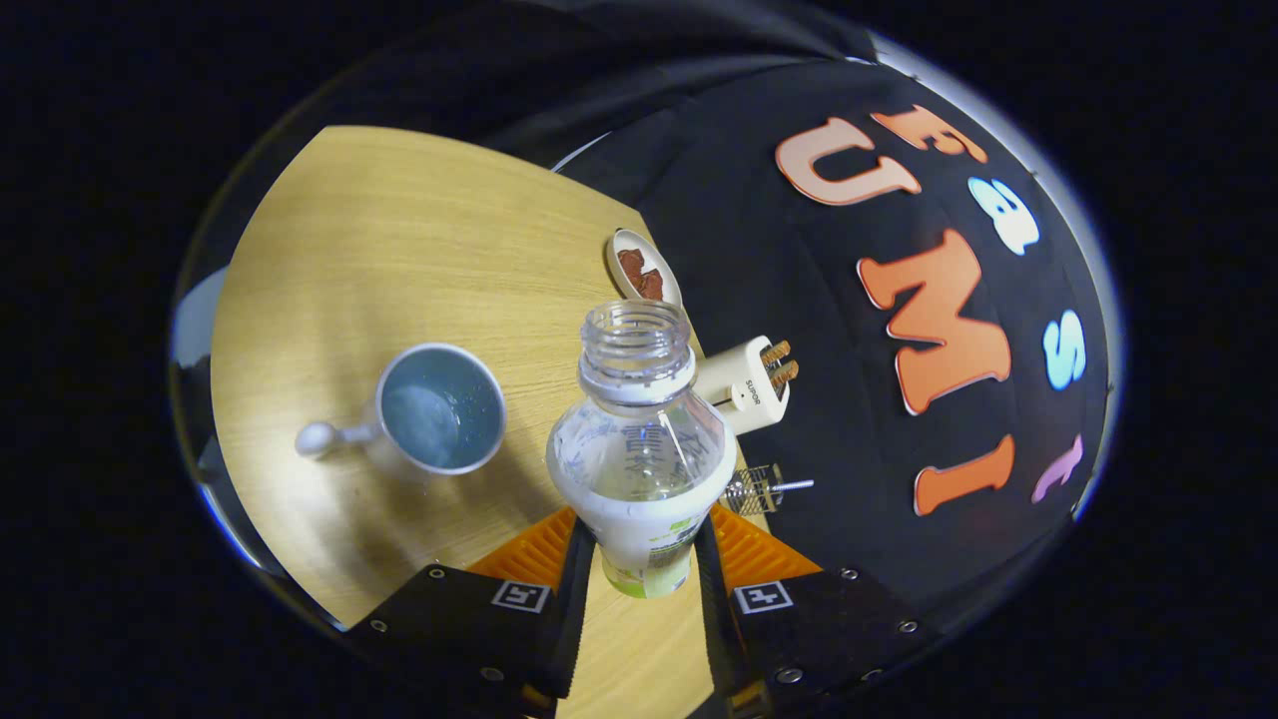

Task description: Take the bottle from table, then pour the juice into the cup, finally place the bottle on the coaster

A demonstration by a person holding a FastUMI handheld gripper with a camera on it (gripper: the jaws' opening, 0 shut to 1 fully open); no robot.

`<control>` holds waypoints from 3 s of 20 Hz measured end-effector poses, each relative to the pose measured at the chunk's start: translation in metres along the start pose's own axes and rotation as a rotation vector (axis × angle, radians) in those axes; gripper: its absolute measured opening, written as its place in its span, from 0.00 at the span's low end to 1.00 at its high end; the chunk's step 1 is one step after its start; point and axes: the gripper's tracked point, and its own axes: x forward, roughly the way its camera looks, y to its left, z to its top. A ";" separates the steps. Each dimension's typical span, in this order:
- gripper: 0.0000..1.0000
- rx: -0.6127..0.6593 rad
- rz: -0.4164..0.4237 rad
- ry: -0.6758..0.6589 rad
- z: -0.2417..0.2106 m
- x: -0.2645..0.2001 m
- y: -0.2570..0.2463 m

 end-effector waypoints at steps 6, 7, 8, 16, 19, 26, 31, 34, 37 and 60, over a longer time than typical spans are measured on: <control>0.53 0.295 0.027 -0.002 -0.008 0.006 -0.008; 0.53 0.357 0.036 -0.006 -0.008 0.007 -0.010; 0.53 0.431 0.047 -0.012 -0.012 0.010 -0.010; 0.52 0.838 0.001 -0.098 -0.013 0.037 -0.052; 0.53 0.925 -0.002 -0.099 -0.023 0.055 -0.061; 0.53 0.988 0.029 -0.027 -0.045 0.109 -0.052; 0.53 0.974 0.056 0.023 -0.055 0.133 -0.034; 0.53 0.989 0.075 0.027 -0.054 0.137 -0.027; 0.55 0.988 0.070 0.020 -0.053 0.142 -0.029; 0.98 1.017 -0.066 0.028 -0.069 0.011 -0.099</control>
